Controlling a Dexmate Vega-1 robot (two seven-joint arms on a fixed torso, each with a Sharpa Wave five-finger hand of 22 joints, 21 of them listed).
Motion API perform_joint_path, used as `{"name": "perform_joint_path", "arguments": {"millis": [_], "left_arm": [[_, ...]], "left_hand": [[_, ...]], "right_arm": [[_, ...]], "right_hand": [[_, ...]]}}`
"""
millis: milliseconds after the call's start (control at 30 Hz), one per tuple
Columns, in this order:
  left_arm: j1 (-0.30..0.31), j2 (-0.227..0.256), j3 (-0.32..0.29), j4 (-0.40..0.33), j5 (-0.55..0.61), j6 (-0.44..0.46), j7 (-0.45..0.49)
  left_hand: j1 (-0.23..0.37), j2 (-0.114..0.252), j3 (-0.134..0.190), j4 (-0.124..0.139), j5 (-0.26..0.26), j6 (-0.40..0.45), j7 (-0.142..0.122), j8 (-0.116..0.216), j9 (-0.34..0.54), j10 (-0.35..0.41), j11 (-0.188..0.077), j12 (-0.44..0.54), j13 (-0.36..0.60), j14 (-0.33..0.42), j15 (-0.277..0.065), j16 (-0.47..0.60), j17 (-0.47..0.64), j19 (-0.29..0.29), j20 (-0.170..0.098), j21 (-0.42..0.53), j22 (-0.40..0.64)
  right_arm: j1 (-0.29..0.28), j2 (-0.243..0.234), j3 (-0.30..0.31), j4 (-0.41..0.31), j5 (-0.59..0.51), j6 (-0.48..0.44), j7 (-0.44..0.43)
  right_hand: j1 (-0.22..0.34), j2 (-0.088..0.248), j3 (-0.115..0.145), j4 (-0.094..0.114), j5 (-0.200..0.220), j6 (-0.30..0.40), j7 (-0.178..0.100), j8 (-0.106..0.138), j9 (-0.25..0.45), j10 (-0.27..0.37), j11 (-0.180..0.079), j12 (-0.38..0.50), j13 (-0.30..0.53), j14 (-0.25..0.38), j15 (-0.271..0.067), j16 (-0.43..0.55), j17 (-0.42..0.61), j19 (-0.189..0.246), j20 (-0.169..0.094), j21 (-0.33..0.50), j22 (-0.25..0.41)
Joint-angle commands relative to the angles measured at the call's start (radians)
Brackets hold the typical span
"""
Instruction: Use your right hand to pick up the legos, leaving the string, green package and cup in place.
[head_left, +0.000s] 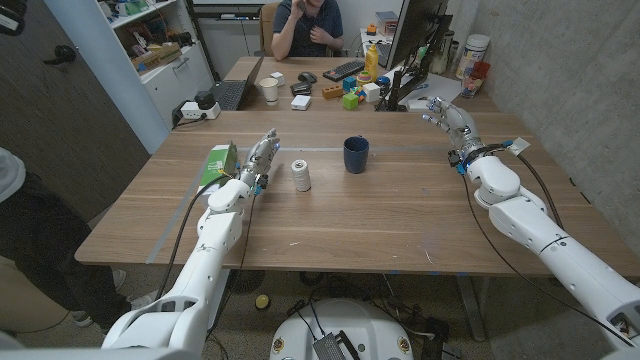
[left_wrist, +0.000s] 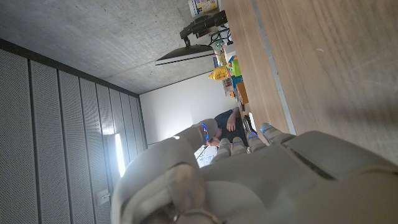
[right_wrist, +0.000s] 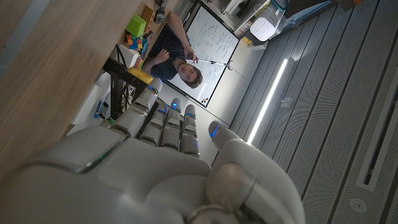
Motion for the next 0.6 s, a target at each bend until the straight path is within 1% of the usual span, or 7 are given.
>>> {"name": "perform_joint_path", "arguments": {"millis": [33,233,600], "left_arm": [[0.015,0.003,-0.002,-0.032,0.004,0.008,0.004],[0.021,0.005,-0.003,-0.038,0.003,0.011,0.004],[0.025,0.008,-0.002,-0.044,0.001,0.010,-0.002]], "left_hand": [[0.013,0.000,-0.001,0.003,0.009,-0.006,-0.001,0.004,0.002,-0.083,0.002,0.005,0.004,-0.148,0.003,0.009,0.003,-0.011,0.002,0.007,0.004],[0.014,0.000,-0.002,0.003,0.009,-0.006,-0.001,0.004,0.002,-0.084,0.003,0.005,0.004,-0.147,0.004,0.009,0.003,-0.010,0.002,0.008,0.004],[0.015,0.000,-0.003,0.003,0.009,-0.006,-0.002,0.004,0.002,-0.085,0.005,0.005,0.004,-0.147,0.004,0.009,0.003,-0.011,0.003,0.008,0.004]], "right_arm": [[-0.037,-0.057,0.033,-0.079,-0.082,-0.026,-0.075],[-0.069,-0.094,0.057,-0.131,-0.117,-0.059,-0.106],[-0.135,-0.141,0.116,-0.220,-0.177,-0.115,-0.175]], "right_hand": [[0.001,0.022,0.000,0.003,0.008,0.011,-0.005,0.008,0.002,0.002,-0.007,-0.002,0.005,-0.003,-0.030,-0.003,0.003,-0.001,-0.018,-0.005,0.006],[0.010,0.023,0.004,-0.005,0.009,0.025,-0.011,0.011,0.002,0.006,-0.010,-0.001,0.006,0.000,-0.031,-0.002,0.002,0.001,-0.020,-0.004,0.005],[0.011,0.022,0.004,-0.002,0.009,0.033,-0.015,0.011,0.002,0.018,-0.016,0.001,0.006,0.018,-0.034,0.006,0.005,0.013,-0.021,0.000,0.005]]}}
